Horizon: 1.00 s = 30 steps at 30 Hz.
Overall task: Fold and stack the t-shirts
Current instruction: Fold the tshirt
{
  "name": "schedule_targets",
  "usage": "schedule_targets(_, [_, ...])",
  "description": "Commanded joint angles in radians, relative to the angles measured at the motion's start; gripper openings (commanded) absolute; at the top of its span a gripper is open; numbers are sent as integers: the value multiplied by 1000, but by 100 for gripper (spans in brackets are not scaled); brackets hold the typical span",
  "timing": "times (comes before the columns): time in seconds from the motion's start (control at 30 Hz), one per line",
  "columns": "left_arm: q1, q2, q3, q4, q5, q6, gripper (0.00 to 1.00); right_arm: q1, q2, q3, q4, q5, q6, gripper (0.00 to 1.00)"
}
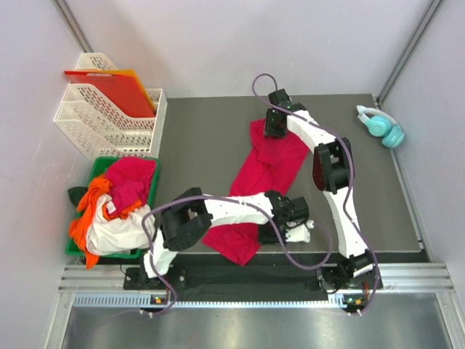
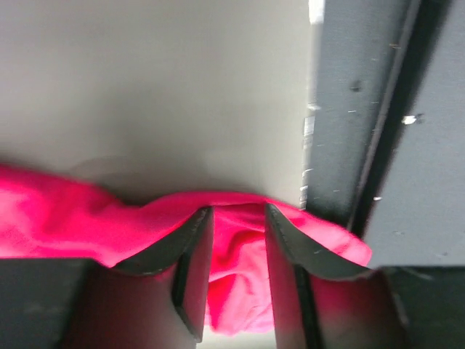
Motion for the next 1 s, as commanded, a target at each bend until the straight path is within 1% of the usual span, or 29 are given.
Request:
schedule_targets(0.0, [84, -167, 15, 120, -36, -55, 42, -30, -217, -88, 61, 85, 21, 43])
schedule_targets(0.03, [139, -186, 54, 105, -30, -65, 43, -38, -253, -94, 62, 107, 21, 43])
schedule_targets(0.07, [170, -222, 73, 104, -18, -89, 44, -47, -321, -101, 62, 139, 15, 45])
schedule_targets(0.1, [236, -243, 105, 99, -9, -94, 44, -58, -352, -102, 56, 159, 12, 46])
schedule_targets(0.17, [299, -306, 122, 111, 4, -108, 45, -67, -434, -108, 32, 210, -14, 47])
schedule_targets(0.2, [351, -328, 118, 125, 7, -111, 46, -69, -460, -119, 26, 224, -26, 48])
schedule_targets(0.23, [374, -348, 107, 140, 7, -111, 46, -69, -486, -136, 23, 243, -43, 48])
schedule_targets(0.27, [396, -381, 95, 174, 5, -108, 47, -69, -547, -195, 27, 250, -45, 48])
schedule_targets(0.33, [451, -401, 46, 208, 1, -115, 46, -69, -641, -275, 42, 259, -43, 47])
schedule_targets(0.37, [483, -398, 15, 250, 7, -126, 45, -63, -673, -368, 52, 262, -40, 45])
schedule_targets(0.4, [492, -391, 6, 268, -10, -132, 44, -58, -705, -422, 64, 268, -33, 45])
schedule_targets(0.43, [502, -354, 3, 284, -18, -143, 44, -50, -769, -477, 85, 294, -30, 44])
schedule_targets(0.47, [518, -331, 10, 306, -25, -151, 43, -31, -802, -586, 98, 312, -25, 42])
schedule_targets(0.5, [528, -304, 22, 317, -50, -161, 42, -20, -830, -640, 110, 331, -11, 41])
schedule_targets(0.53, [540, -244, 38, 318, -48, -181, 41, -9, -877, -735, 122, 364, 4, 38])
schedule_targets(0.6, [587, -179, 104, 321, -33, -212, 38, 8, -914, -826, 136, 383, 68, 33])
schedule_targets(0.63, [604, -112, 131, 320, -39, -251, 37, 11, -943, -904, 147, 388, 93, 26])
schedule_targets(0.7, [656, -49, 219, 306, -36, -292, 35, 20, -966, -973, 173, 388, 149, 22])
schedule_targets(0.73, [672, 6, 245, 303, -38, -322, 34, 25, -977, -1021, 194, 388, 162, 17])
schedule_targets(0.8, [712, 52, 309, 301, -55, -347, 35, 31, -971, -1046, 210, 391, 188, 12])
schedule_targets(0.83, [721, 89, 326, 298, -68, -359, 34, 31, -951, -1047, 205, 397, 193, 7])
schedule_targets(0.87, [735, 105, 351, 298, -109, -362, 34, 31, -937, -1043, 202, 403, 196, 6])
schedule_targets(0.97, [758, 145, 366, 306, -172, -364, 35, 31, -884, -1009, 191, 431, 200, 4])
